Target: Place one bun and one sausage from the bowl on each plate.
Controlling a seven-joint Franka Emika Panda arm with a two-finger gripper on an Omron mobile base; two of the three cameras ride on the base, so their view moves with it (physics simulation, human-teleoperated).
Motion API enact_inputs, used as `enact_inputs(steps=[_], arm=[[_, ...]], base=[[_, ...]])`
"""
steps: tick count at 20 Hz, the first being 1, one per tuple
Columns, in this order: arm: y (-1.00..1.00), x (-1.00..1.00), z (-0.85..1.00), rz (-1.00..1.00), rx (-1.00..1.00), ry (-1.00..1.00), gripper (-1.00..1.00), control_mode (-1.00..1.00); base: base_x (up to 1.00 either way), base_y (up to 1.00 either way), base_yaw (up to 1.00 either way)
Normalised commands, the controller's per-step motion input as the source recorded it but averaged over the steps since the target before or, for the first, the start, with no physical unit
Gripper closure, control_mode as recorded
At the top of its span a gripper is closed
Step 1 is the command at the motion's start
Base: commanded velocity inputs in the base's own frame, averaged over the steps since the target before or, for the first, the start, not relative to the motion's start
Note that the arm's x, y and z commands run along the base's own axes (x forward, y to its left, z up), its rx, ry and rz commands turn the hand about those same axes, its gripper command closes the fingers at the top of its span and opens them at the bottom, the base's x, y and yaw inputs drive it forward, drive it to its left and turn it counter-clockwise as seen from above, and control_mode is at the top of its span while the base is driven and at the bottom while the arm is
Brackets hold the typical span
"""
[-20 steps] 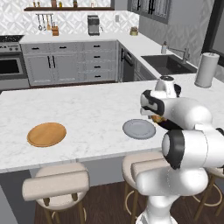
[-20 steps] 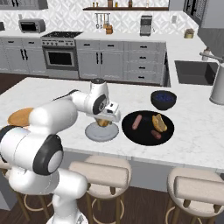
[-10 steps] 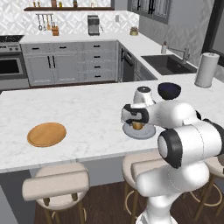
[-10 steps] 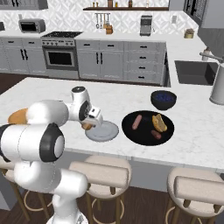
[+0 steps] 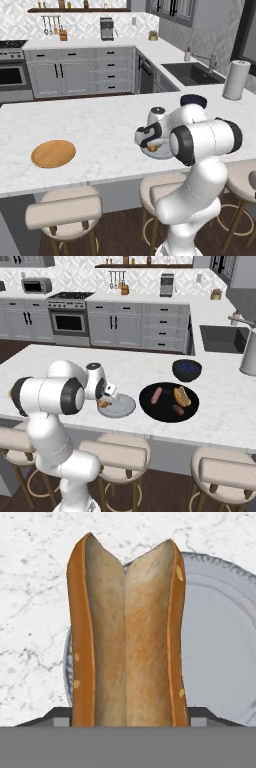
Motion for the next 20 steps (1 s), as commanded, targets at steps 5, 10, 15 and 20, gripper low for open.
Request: enact_inputs(steps=[5,10,15,20], arm=[[-0.16,0.02,-0.06,-0.05,0.00,0.00,-1.00,-1.00],[-0.18,0.00,0.02,0.00,0.00,0.00,-1.00,-1.00],[-0.04,-0.20,0.60,0.00,0.02,-0.10,-1.00,-1.00],[-0.24,-0.43,1.00,0.00,0.07,-0.18,-1.00,-1.00]], base=[[0.00,0.00,0.00],[0.00,0.00,0.00],[0.00,0.00,0.00],[0.00,0.00,0.00]])
